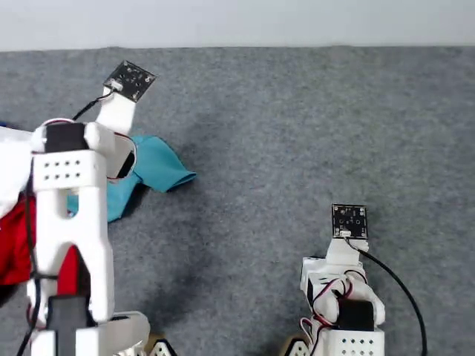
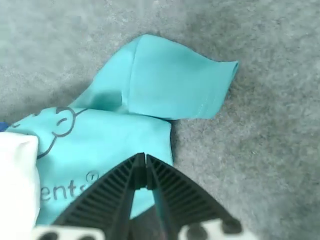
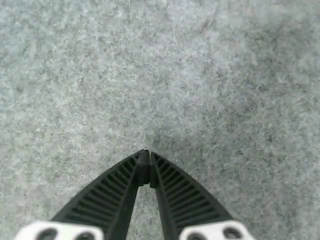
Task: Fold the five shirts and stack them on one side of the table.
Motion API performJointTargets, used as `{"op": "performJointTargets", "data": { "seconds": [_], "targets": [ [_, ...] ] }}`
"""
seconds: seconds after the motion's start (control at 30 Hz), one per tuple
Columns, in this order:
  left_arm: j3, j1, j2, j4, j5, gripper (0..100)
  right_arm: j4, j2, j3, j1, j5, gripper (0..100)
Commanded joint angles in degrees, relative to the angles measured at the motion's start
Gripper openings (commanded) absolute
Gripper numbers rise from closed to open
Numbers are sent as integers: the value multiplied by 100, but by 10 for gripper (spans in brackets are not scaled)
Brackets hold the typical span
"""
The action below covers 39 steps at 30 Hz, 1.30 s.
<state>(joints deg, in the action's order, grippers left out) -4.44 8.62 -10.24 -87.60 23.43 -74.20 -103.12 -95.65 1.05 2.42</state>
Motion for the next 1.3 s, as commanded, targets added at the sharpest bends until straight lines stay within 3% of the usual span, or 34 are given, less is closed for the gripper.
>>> {"op": "performJointTargets", "data": {
  "seconds": [0.0, 0.17, 0.3, 0.37, 0.5, 0.7, 0.87, 0.93, 1.27],
  "targets": [
    [198, -26, -352, -123, 44, 3, -40, -40, -79, -75, 26, 9],
    [119, 97, 88, 220, 44, 31, -40, -40, -79, -75, 26, 9],
    [119, 369, 791, 229, -44, 231, -40, -40, -79, -75, 26, 9],
    [154, 510, 1116, 264, -246, 269, -40, -40, -79, -75, 26, 9],
    [145, 510, 1793, 378, -26, 268, -40, -40, -79, -75, 26, 9],
    [145, 457, 2752, 1213, -352, 254, -40, -40, -79, -75, 26, 9],
    [189, 413, 3165, 1785, -308, 73, -40, -40, -79, -75, 26, 9],
    [374, 413, 3165, 1670, -308, 1, -40, -40, -79, -75, 26, 9],
    [3178, 387, 3165, -1046, -334, 4, -40, -40, -79, -75, 26, 9]
  ]
}}
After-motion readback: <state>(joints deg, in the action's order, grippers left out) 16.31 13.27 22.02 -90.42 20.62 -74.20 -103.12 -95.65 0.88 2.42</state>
